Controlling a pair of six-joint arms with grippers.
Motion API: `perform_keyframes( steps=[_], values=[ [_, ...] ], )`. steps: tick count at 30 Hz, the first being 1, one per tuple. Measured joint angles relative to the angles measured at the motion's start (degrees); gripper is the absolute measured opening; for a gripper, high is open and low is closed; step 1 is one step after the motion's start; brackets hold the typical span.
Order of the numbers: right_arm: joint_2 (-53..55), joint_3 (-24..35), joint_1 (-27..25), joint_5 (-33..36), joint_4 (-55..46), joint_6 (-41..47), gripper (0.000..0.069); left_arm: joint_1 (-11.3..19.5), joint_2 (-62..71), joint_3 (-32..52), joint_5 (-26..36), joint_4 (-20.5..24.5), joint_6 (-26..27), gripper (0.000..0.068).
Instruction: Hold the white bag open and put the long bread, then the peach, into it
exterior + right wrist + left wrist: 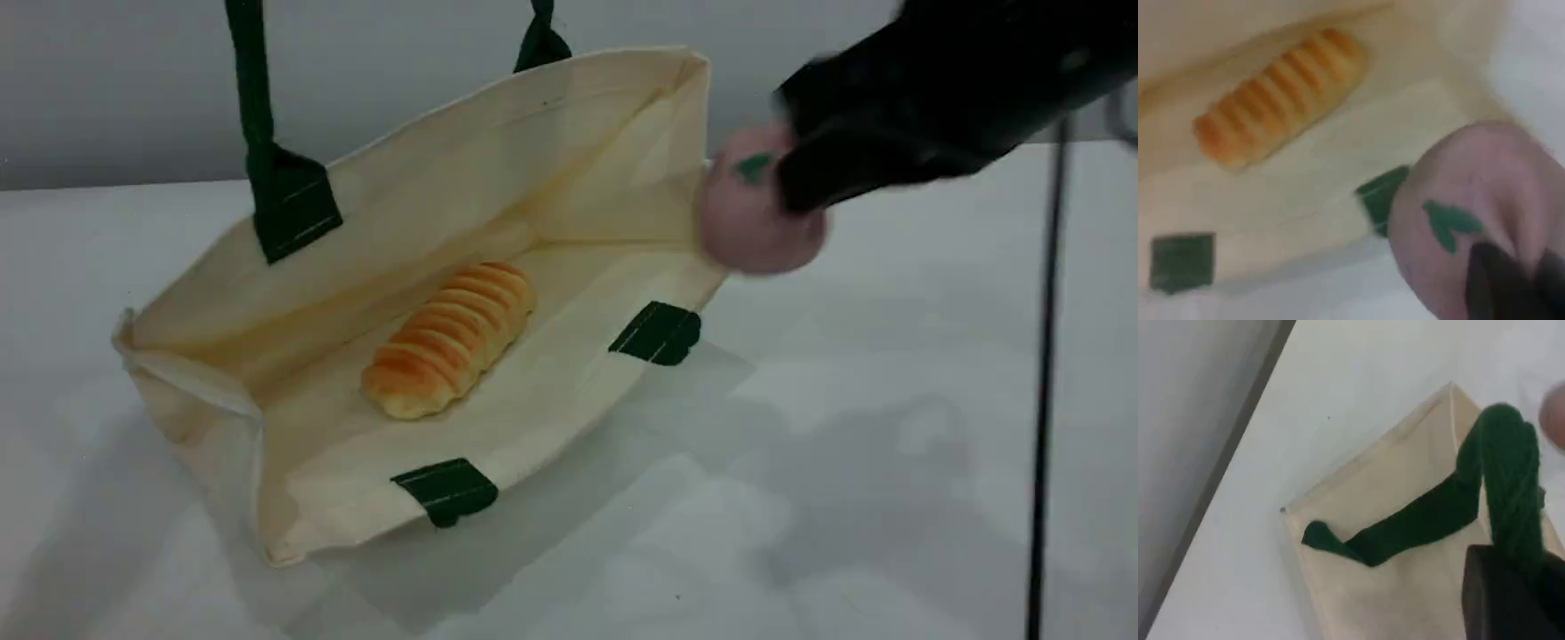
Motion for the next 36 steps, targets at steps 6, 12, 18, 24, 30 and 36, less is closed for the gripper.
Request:
perform_keyframes(
  steps=[6,12,18,24,30,36],
  values=[
    [3.16,-0.06,8.07,-6.44,3.52,-7.23,0.0037,0.00,0.00,0.00,0.00,-1.51,0.00,0.0101],
    [7.84,-1.37,10.96,-10.38,4.28,-7.63,0.0037,0.00,0.00,0.00,0.00,-1.35,0.00,0.0101],
    [12.19,-6.26,12.50,-9.87,8.31,-7.59,0.0038,0.00,0.00,0.00,0.00,-1.29,0.00,0.0101],
    [17.27,-11.37,12.50,-6.56,8.25,-7.53,0.0043,0.00,0.00,0.00,0.00,-1.34,0.00,0.0101],
    [21.73,-17.76,12.50,-2.84,8.44,-8.03,0.0048,0.00,0.00,0.00,0.00,-1.40,-0.20,0.0101],
    [24.21,-21.24,12.44,-1.64,13.09,-8.03,0.0099,0.00,0.00,0.00,0.00,-1.40,-0.20,0.0101]
  ],
)
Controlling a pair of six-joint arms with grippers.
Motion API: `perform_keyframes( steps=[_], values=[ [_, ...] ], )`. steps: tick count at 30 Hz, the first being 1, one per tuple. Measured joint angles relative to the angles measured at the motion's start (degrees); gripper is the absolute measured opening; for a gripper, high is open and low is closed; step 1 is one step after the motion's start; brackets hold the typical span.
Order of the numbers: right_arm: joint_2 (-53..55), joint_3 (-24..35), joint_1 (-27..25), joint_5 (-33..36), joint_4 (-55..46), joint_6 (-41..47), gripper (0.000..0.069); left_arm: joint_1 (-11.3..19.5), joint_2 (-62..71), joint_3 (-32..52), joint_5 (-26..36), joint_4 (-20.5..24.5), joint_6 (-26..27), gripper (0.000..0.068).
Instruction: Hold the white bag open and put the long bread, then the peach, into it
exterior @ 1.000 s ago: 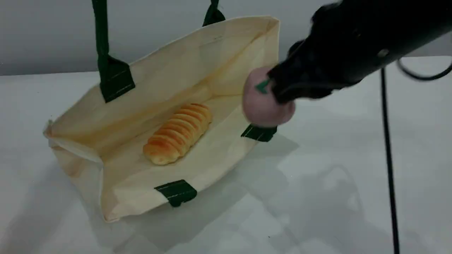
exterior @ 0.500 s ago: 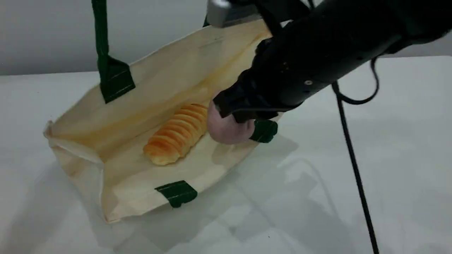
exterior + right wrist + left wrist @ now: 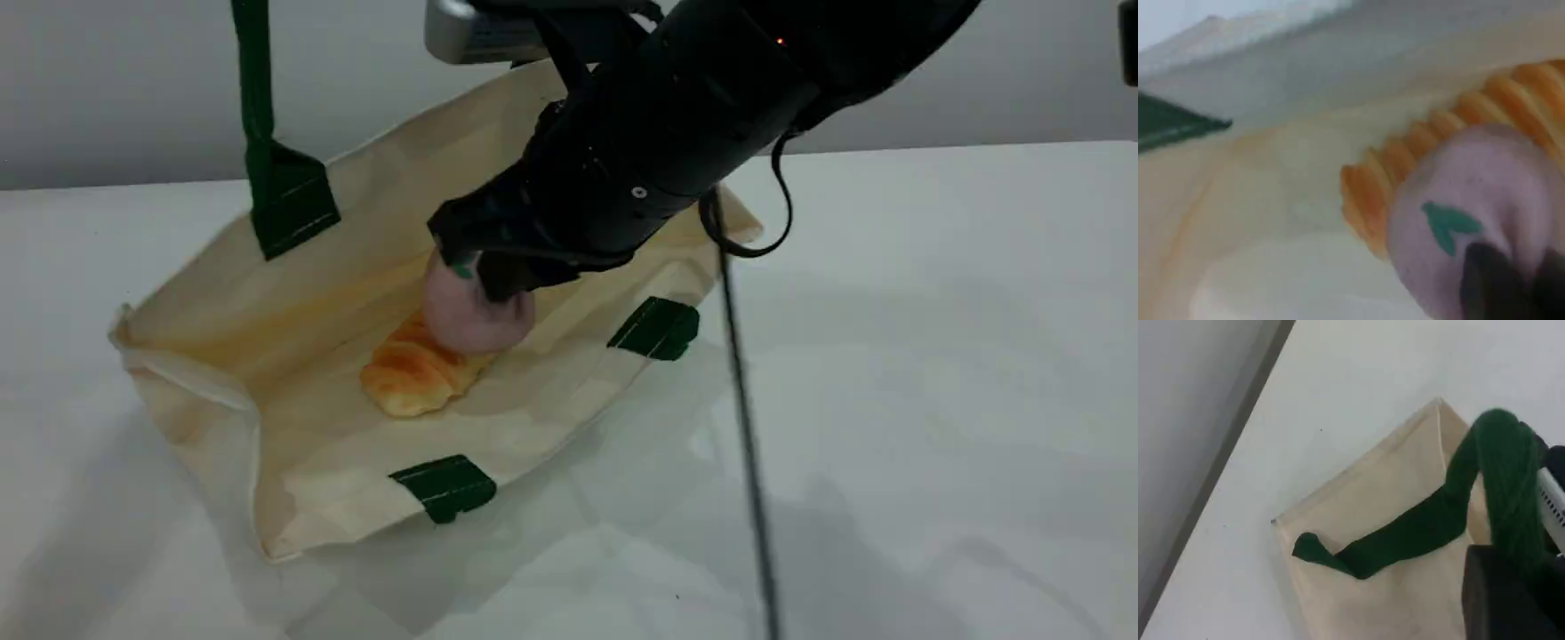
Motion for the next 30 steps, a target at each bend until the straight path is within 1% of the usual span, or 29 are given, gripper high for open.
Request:
perform_keyframes(
  steps=[2,5,9,11,12,16,21,25,30],
  values=[
    [0.00,-0.11,0.00,0.22,0.62,0.00,0.0162,0.00,0.00,0.00,0.00,0.00,0.00,0.0101],
    [0.00,-0.11,0.00,0.14,0.75,0.00,0.0314,0.00,0.00,0.00,0.00,0.06,0.00,0.0101],
    [0.00,-0.11,0.00,0.25,4.01,0.00,0.0500,0.00,0.00,0.00,0.06,0.21,-0.06,0.0101],
    [-0.41,-0.11,0.00,0.41,4.57,0.00,0.0554,0.00,0.00,0.00,0.06,0.21,-0.37,0.0101],
    [-0.70,-0.11,0.00,0.41,4.52,-0.16,0.0570,0.00,0.00,0.00,0.06,0.21,-0.58,0.0101],
    [-2.90,-0.11,-0.14,0.36,3.15,-1.43,0.0580,0.00,0.00,0.00,0.06,0.57,-1.35,0.0101],
    [-6.51,-0.02,-2.20,0.58,0.09,-1.04,0.0580,0.00,0.00,0.00,0.06,0.57,-1.35,0.0101],
    [-9.30,0.01,-6.38,2.54,-1.50,-0.42,0.0580,0.00,0.00,0.00,0.06,0.57,-1.35,0.0101],
    [-11.54,0.01,-14.26,5.85,-3.51,-0.52,0.0580,0.00,0.00,0.00,0.06,0.57,-1.35,0.0101]
  ],
)
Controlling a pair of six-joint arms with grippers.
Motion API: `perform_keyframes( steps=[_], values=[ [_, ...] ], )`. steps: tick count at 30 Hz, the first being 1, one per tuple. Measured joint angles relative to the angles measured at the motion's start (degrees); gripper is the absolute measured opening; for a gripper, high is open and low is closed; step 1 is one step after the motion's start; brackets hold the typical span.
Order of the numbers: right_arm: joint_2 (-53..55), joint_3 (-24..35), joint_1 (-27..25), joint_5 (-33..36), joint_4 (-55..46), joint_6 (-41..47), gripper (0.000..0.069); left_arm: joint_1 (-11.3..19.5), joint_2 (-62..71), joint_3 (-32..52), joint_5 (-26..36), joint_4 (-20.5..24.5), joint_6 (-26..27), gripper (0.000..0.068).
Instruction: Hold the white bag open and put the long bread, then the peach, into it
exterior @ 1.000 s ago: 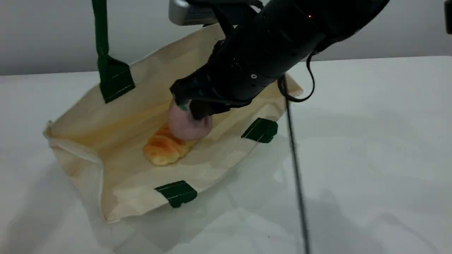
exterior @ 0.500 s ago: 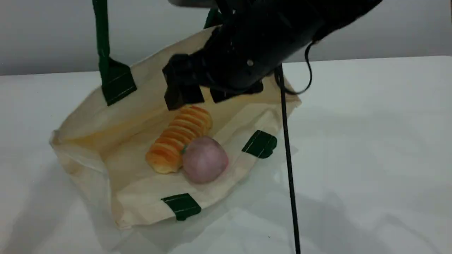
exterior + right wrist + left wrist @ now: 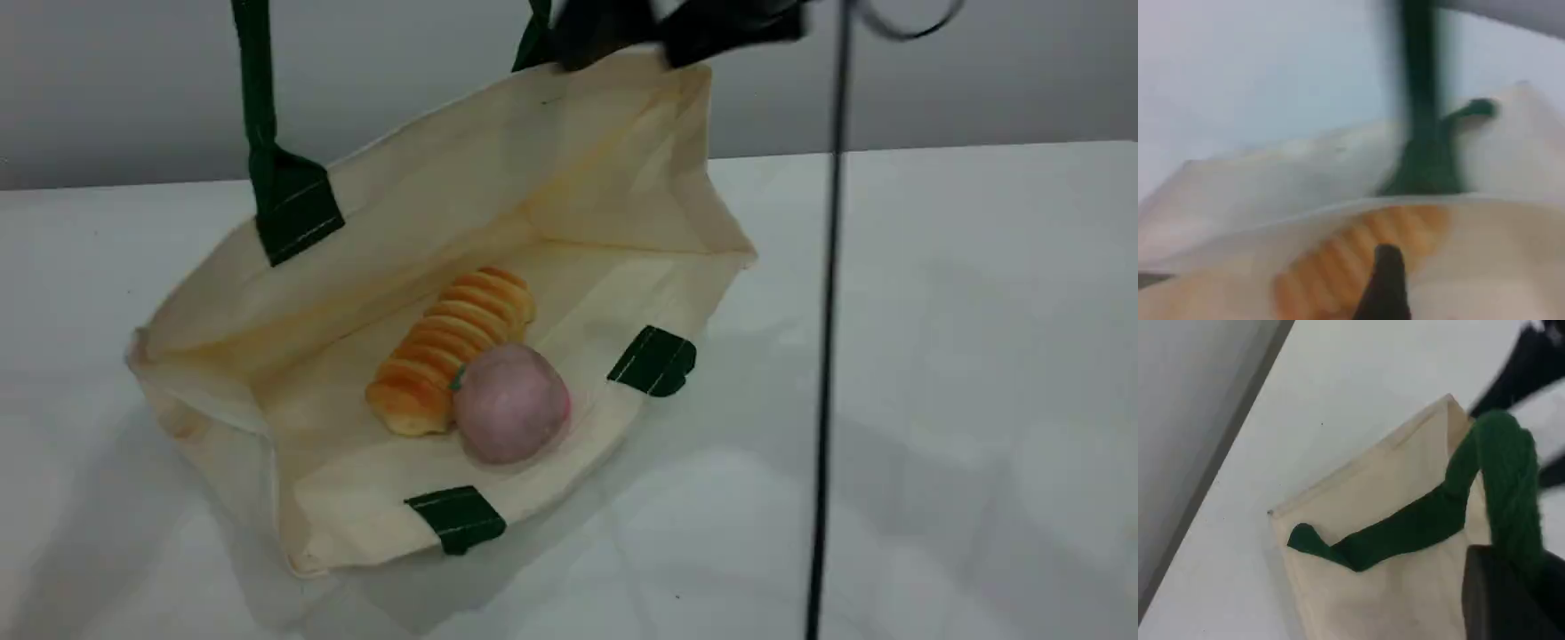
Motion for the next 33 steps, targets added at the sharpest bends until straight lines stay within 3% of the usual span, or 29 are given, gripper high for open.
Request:
perform_keyframes(
  steps=[13,19,25,29,33],
  values=[
    [-0.39,0.04,-17.20,-2.40,-5.30,1.25,0.0580,0.00,0.00,0.00,0.00,-0.25,-0.42,0.0101],
    [-0.39,-0.01,-20.32,-2.70,-5.65,1.03,0.0580,0.00,0.00,0.00,0.00,-0.66,-0.42,0.0101],
    [-0.39,-0.01,-20.84,-2.87,-5.65,1.03,0.0580,0.00,0.00,0.00,0.00,-3.97,-0.42,0.0105],
    [-0.34,-0.01,-20.84,-3.00,-5.65,1.03,0.0580,0.00,0.00,0.00,-0.07,-6.56,-0.42,0.0167],
    [-0.34,-0.01,-20.84,-3.56,-5.65,1.03,0.0580,0.00,0.00,0.00,-0.34,-7.54,-0.47,0.0330]
  ],
)
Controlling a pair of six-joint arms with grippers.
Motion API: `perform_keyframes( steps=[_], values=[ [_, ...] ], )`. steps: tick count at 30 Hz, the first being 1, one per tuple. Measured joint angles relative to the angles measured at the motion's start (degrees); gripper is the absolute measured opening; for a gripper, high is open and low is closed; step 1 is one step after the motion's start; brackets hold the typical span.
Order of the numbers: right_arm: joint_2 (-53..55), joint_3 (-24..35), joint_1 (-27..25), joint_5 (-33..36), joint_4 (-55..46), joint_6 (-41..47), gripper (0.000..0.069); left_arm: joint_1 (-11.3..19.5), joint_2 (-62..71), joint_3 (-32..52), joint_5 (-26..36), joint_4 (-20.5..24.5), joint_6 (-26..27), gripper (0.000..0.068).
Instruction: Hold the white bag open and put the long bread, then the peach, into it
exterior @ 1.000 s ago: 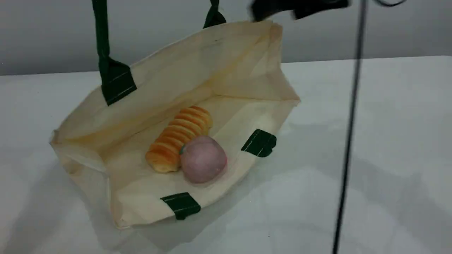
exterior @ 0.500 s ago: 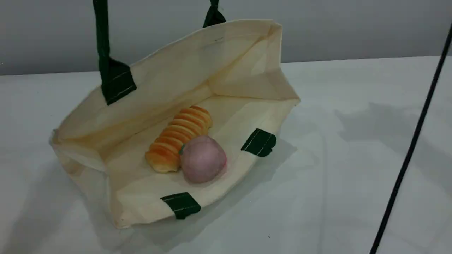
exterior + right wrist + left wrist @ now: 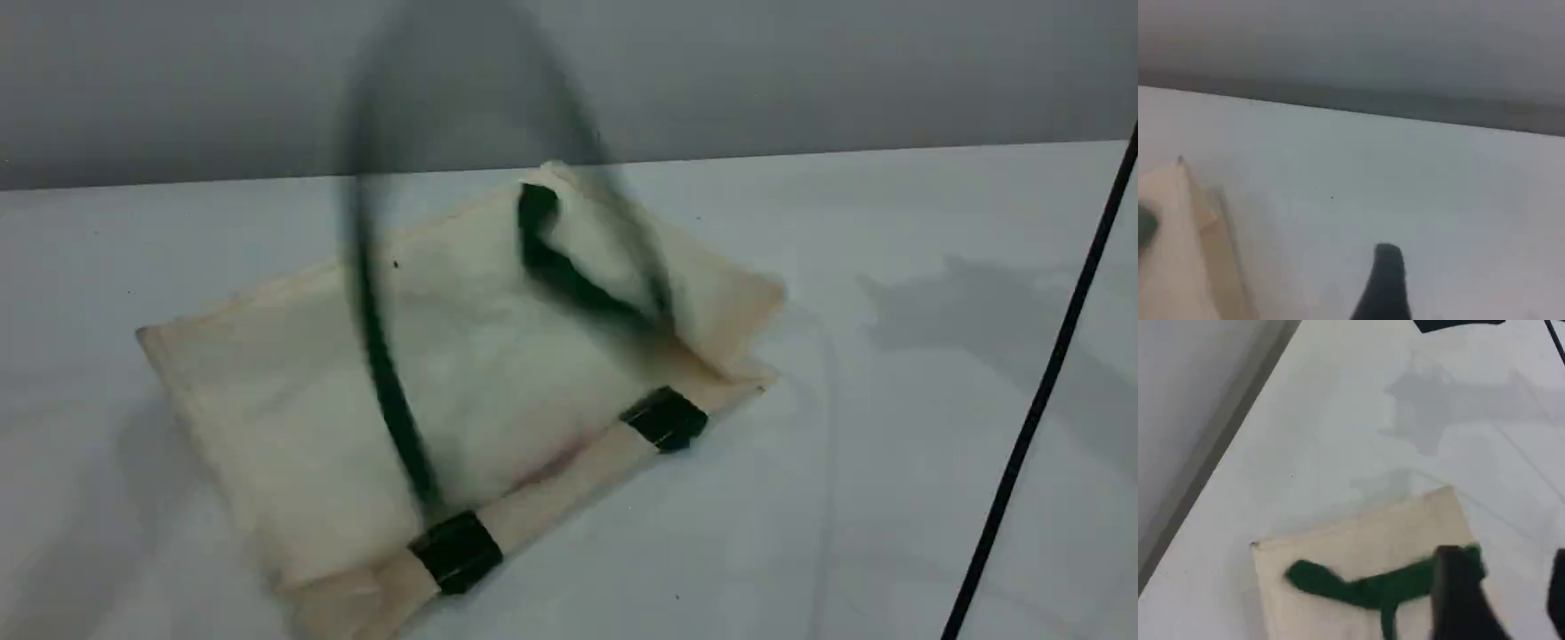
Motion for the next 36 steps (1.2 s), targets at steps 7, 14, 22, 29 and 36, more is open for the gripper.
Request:
perform_keyframes(
  steps=[7,14,22,29,36],
  values=[
    [-1.51,0.00,0.00,-0.32,0.00,0.00,0.0580,0.00,0.00,0.00,0.18,-0.18,-0.87,0.0468],
    [-8.66,0.00,0.00,5.39,-4.50,1.17,0.0580,0.05,-2.63,-0.07,0.42,5.07,-11.22,0.0470],
    [-20.52,0.00,0.00,16.02,-12.08,10.17,0.0580,0.05,-10.87,-0.12,0.54,20.81,-24.79,0.0470],
    [-32.77,0.00,0.00,27.74,-25.99,28.42,0.0580,0.05,-18.21,0.73,0.47,26.94,-37.21,0.0471],
    [-43.93,0.00,0.00,37.21,-37.19,43.10,0.0580,0.05,-25.13,6.87,0.36,27.35,-44.70,0.0471]
  ],
)
